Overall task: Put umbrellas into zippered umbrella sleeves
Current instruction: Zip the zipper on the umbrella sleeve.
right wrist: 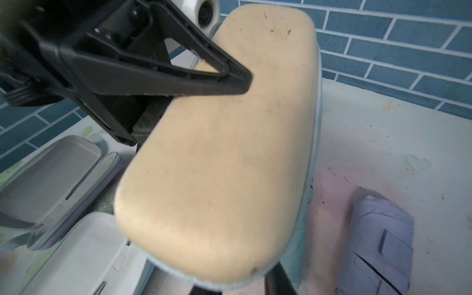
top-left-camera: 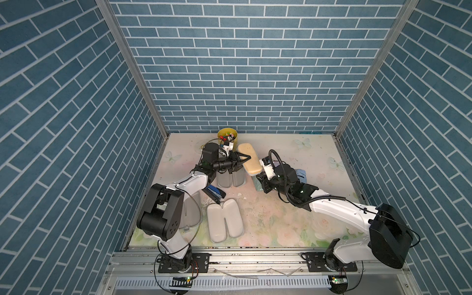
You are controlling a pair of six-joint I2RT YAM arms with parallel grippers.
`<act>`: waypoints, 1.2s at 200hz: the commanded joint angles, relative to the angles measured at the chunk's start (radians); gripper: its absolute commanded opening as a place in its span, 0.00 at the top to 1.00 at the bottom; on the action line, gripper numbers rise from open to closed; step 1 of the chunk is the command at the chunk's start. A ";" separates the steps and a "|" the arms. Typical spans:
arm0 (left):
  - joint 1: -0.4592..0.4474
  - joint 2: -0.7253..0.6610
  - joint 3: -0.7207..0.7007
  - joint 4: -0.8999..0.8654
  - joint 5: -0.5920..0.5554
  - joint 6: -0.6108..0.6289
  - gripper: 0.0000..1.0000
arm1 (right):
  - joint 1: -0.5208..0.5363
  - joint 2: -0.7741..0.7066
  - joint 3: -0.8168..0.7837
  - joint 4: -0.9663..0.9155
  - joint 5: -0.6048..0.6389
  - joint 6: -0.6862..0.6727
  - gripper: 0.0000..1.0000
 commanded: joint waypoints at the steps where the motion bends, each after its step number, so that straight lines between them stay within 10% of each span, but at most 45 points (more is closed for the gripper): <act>1: -0.014 -0.043 0.037 -0.061 0.022 0.087 1.00 | -0.003 -0.003 0.034 0.051 0.028 -0.025 0.85; 25: -0.010 -0.055 0.069 -0.181 0.049 0.180 1.00 | -0.024 -0.029 0.018 0.025 0.014 -0.043 1.00; 179: -0.084 -0.011 0.264 -0.768 0.238 0.679 1.00 | -0.218 -0.032 0.080 -0.026 -0.192 -0.127 1.00; 240: -0.080 -0.011 0.295 -0.790 0.226 0.767 0.96 | -0.437 -0.085 0.128 -0.276 -0.758 0.262 0.21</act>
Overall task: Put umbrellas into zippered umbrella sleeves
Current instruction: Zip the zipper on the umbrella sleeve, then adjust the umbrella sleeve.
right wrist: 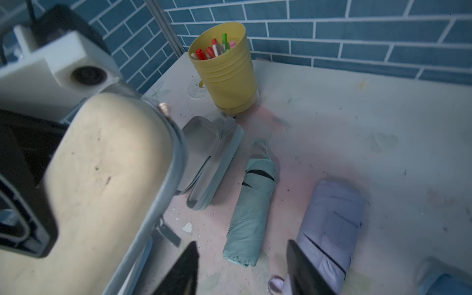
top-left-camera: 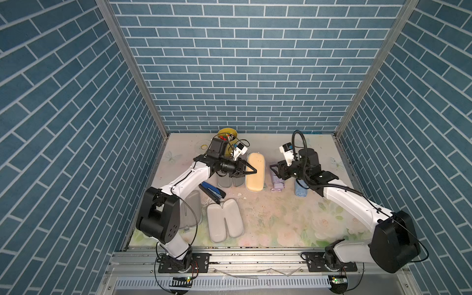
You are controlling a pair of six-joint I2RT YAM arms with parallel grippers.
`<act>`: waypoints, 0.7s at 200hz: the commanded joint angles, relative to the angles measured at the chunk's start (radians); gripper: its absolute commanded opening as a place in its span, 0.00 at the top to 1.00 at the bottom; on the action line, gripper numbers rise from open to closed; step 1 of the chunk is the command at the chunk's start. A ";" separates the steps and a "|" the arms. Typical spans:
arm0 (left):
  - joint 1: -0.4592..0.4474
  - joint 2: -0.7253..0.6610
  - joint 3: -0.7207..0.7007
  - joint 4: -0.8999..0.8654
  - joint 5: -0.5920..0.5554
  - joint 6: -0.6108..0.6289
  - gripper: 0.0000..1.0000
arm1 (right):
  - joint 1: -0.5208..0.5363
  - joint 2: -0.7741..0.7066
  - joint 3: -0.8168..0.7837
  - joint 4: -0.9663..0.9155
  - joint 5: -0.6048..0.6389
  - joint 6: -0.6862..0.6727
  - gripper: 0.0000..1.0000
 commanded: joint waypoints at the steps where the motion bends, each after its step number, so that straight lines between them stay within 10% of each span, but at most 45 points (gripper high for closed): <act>1: -0.024 0.006 0.043 -0.002 0.036 0.065 0.96 | -0.038 -0.023 0.039 -0.036 -0.321 0.220 0.21; 53: -0.100 0.006 0.066 0.019 0.087 0.091 0.88 | -0.027 0.190 0.136 0.231 -0.610 0.486 0.21; 93: -0.097 -0.026 0.049 0.172 0.150 0.013 0.78 | -0.007 0.224 0.161 0.295 -0.634 0.527 0.53; 140: 0.067 -0.188 -0.360 0.962 -0.102 -0.604 0.10 | -0.023 0.149 0.059 0.524 -0.253 0.758 0.88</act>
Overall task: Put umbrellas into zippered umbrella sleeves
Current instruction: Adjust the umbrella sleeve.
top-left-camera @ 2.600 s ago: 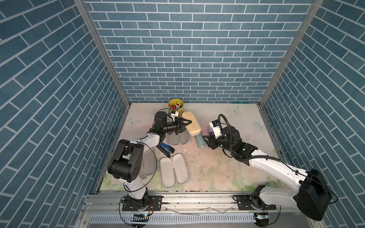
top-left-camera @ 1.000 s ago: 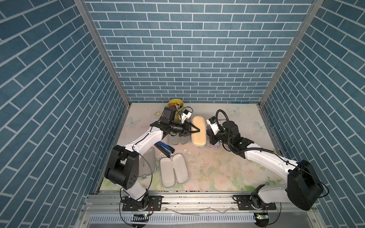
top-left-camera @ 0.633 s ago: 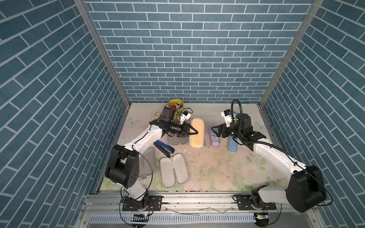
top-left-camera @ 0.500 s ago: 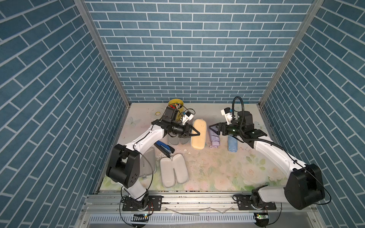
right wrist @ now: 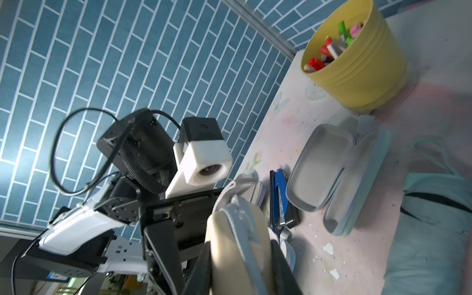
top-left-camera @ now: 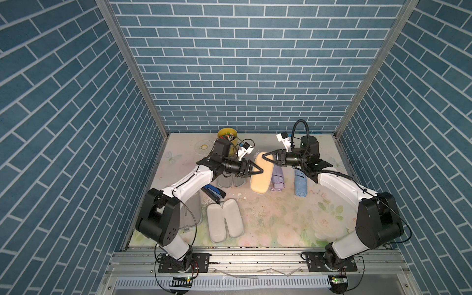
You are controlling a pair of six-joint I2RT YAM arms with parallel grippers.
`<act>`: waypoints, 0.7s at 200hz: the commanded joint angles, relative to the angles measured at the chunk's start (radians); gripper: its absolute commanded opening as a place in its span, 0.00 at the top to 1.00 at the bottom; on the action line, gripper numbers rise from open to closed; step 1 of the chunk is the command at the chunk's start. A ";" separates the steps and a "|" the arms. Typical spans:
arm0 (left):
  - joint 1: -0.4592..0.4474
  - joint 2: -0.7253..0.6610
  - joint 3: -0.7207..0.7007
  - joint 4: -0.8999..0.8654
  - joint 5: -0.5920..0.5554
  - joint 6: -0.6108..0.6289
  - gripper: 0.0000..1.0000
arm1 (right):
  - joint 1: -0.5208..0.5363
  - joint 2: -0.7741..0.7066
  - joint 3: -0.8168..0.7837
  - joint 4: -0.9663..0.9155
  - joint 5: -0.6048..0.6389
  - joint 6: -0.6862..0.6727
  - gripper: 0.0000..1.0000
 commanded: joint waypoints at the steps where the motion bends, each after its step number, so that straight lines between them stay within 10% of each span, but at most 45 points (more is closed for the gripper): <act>1: 0.085 -0.111 -0.198 0.542 -0.146 -0.377 0.10 | -0.001 -0.057 -0.067 0.172 0.248 0.189 0.88; 58: -0.031 -0.086 -0.353 0.614 -0.403 -0.456 0.06 | 0.068 -0.107 -0.206 0.382 0.624 0.453 0.93; 140: -0.088 -0.039 -0.368 0.574 -0.483 -0.445 0.11 | 0.081 -0.153 -0.285 0.382 0.761 0.578 0.97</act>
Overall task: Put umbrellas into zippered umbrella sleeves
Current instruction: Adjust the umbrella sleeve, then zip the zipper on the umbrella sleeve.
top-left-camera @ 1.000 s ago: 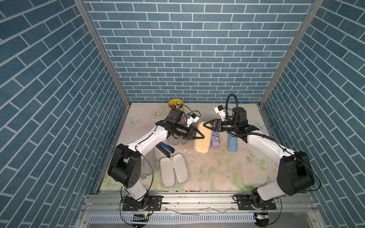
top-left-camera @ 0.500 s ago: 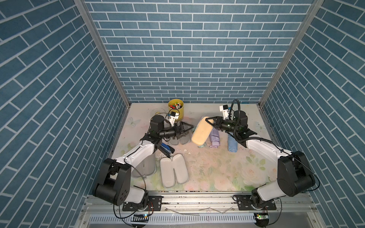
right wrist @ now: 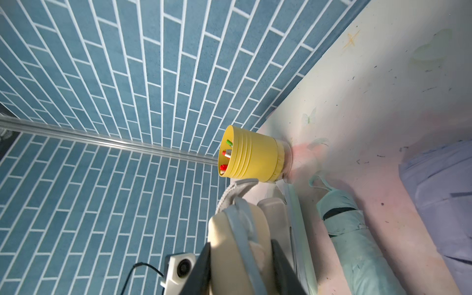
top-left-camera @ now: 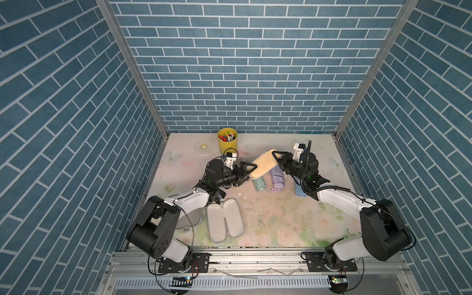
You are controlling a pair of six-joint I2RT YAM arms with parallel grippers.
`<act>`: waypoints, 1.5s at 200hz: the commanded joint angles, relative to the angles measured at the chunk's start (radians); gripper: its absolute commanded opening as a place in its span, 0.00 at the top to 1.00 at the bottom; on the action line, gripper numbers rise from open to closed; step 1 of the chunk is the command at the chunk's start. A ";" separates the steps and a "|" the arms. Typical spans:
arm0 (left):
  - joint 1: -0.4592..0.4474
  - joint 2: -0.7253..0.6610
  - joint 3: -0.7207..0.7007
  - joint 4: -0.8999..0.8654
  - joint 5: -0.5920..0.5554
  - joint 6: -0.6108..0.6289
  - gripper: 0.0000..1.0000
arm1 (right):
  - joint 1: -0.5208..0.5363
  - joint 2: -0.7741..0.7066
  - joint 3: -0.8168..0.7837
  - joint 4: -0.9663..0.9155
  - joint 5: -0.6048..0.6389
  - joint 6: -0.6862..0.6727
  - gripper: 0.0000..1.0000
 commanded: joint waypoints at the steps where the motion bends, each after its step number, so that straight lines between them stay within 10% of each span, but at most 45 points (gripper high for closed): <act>1: -0.006 0.009 -0.007 -0.004 -0.043 0.018 0.11 | 0.006 -0.055 -0.006 0.099 0.066 0.128 0.97; 38: -0.022 0.082 0.054 0.131 -0.070 -0.077 0.32 | 0.039 -0.028 -0.002 0.096 0.056 0.173 0.91; 97: 0.038 0.095 0.087 0.192 0.009 -0.153 0.76 | -0.057 -0.096 -0.040 -0.042 -0.153 0.001 0.35; 125: 0.074 0.060 0.119 0.121 0.064 -0.131 0.76 | -0.049 -0.225 -0.033 -0.417 -0.057 -0.534 0.41; 165: 0.073 0.040 0.138 0.065 0.082 -0.105 0.76 | 0.135 -0.267 -0.081 -0.475 0.226 -1.029 0.45; 243: 0.068 0.029 0.135 0.039 0.095 -0.097 0.76 | 0.175 -0.088 0.038 -0.403 0.289 -1.080 0.49; 300: 0.066 0.037 0.138 0.033 0.109 -0.096 0.79 | 0.173 -0.032 0.086 -0.327 0.267 -1.097 0.71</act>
